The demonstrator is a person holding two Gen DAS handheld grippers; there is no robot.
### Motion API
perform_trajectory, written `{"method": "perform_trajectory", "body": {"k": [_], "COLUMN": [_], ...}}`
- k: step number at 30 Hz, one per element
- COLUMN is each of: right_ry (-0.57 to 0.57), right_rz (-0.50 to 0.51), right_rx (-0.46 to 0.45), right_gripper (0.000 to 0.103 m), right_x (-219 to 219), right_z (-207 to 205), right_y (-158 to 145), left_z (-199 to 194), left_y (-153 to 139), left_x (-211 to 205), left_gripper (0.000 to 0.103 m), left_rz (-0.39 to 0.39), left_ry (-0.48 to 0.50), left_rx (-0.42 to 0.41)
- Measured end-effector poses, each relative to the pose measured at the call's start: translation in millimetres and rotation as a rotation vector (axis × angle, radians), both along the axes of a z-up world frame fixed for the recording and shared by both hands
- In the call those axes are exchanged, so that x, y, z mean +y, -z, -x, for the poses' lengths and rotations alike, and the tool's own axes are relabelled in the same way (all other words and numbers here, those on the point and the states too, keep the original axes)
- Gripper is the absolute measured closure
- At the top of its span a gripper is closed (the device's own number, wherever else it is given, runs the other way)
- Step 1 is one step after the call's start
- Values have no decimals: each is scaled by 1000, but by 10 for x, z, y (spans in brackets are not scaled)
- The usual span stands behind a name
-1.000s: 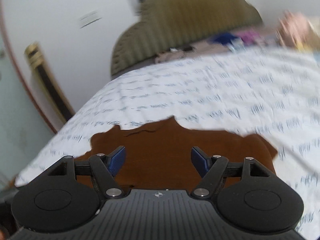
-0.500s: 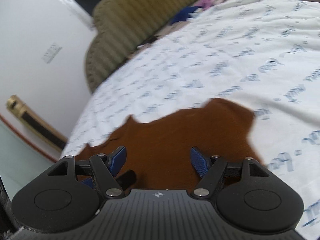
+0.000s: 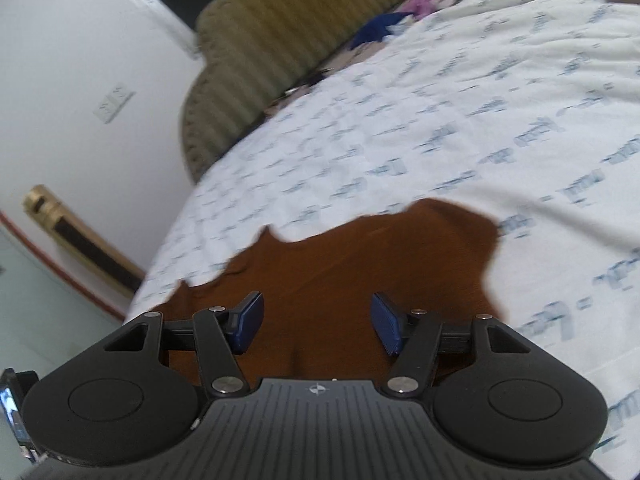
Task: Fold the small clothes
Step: 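Open the right gripper to release the sleeve onto the sweater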
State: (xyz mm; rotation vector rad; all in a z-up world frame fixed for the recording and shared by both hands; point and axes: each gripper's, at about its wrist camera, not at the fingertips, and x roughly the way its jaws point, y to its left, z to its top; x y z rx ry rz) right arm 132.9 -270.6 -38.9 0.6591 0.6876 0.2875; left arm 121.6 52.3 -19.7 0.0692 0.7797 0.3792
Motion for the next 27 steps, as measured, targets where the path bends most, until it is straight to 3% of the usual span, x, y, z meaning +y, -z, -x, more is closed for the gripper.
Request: {"method": "perform_trajectory", "body": {"k": [2,5,7,9,11,13,17,22,27], "right_ry": [-18,-4,31,82,105,94,74,-131,-415], "right_rz": [4,28,14,41,53,12,-33,-22,0], "right_rx": [-5,7,21,21,72,82,17,-73,-77], "right_gripper": [42,42,42,42,48,57,54,54,54], "right_x": [112,142,40,-101,-241,-335,-236,470,1582], "right_z": [-15,-77,-68,-21,-36,-28,103,207,268], "right_y": [-47,-37,-14,34,174,292,59,-339,-427], "left_z": [114,168,105,-42,-145,-48,215,838,1469], "left_y": [-134,-234,-173,32,259,257,35,-285,-435], "left_x": [-24,-222,-402,-507,-474,-389,-123,584,1634], "left_gripper": [17,17,17,17,16,16,17,17,17], "left_rz": [14,82,42,11,47,82,153,124,118], "left_ry": [-31,86,130,135,125,118,113,8,-231], "left_rx": [-52,-98,-88,-24,43,-5,-29,-115,-159]}}
